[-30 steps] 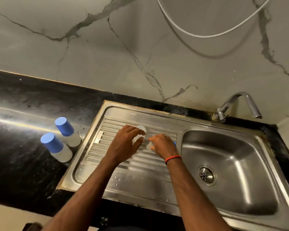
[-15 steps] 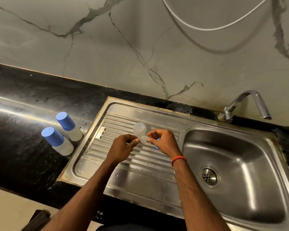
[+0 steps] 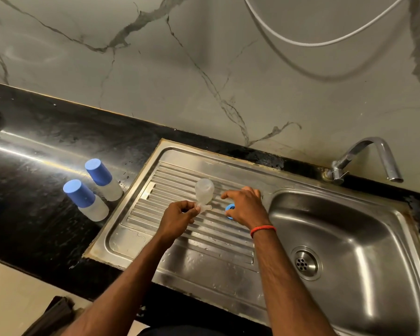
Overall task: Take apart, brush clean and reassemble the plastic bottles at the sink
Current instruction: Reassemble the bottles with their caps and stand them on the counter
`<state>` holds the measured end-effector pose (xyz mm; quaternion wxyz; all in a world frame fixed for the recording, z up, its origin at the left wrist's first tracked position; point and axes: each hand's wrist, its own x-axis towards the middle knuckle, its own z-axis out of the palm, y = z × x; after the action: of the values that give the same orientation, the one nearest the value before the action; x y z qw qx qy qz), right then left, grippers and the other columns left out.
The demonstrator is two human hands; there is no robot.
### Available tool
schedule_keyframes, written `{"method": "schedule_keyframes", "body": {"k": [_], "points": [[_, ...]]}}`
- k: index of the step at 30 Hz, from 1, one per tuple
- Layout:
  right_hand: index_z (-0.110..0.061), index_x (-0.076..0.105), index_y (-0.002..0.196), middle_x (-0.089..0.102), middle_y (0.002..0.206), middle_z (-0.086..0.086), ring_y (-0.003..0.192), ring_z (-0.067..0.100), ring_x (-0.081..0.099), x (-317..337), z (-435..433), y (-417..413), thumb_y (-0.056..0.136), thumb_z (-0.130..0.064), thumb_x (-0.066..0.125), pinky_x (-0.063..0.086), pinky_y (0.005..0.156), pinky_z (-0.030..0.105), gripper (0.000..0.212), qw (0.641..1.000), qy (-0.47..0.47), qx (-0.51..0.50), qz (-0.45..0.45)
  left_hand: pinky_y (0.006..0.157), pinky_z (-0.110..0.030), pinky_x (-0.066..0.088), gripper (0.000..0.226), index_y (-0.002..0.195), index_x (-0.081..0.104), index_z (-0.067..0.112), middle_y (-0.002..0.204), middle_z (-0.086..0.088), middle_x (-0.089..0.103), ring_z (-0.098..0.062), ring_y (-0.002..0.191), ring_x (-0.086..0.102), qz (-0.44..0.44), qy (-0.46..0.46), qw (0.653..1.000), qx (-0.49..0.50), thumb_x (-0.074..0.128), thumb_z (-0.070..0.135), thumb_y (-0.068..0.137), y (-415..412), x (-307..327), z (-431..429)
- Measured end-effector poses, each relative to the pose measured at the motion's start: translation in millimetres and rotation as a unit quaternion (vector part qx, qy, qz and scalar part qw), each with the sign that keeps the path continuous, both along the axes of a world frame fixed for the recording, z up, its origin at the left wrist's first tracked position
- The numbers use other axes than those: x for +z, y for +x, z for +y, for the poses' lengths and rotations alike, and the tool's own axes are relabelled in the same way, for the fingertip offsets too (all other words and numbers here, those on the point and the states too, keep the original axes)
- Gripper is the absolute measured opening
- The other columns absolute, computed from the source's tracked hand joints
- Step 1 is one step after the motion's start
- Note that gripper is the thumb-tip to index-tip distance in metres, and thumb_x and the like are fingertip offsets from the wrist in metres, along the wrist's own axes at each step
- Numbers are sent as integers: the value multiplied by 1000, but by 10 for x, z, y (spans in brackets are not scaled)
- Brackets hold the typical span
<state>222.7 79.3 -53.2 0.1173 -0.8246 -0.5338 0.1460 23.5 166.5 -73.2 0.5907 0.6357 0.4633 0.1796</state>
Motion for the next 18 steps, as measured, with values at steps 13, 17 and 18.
{"method": "schedule_keyframes", "body": {"k": [13,17,18], "points": [[-27,71,105,70,97,-4,99,20,52,-201,79,-35,90,-26,69,27,88,31,16,991,-37,17,-125,54,-14,47,15,100,78,19,88,6,76,-6,67,66,14,35,999,16,65,27,98,-96,-12,74],[-26,71,112,72,103,-6,97,12,63,-27,141,15,76,-34,82,39,90,32,39,996,-20,5,89,57,-15,47,16,97,77,19,86,5,76,-6,68,67,22,38,999,24,64,28,99,-137,-8,74],[-23,71,112,73,103,-4,95,10,66,68,150,25,73,-30,86,48,91,31,42,984,-19,8,178,57,-14,47,16,97,77,18,85,4,75,-5,68,67,22,38,999,25,63,27,99,-141,-4,74]]}}
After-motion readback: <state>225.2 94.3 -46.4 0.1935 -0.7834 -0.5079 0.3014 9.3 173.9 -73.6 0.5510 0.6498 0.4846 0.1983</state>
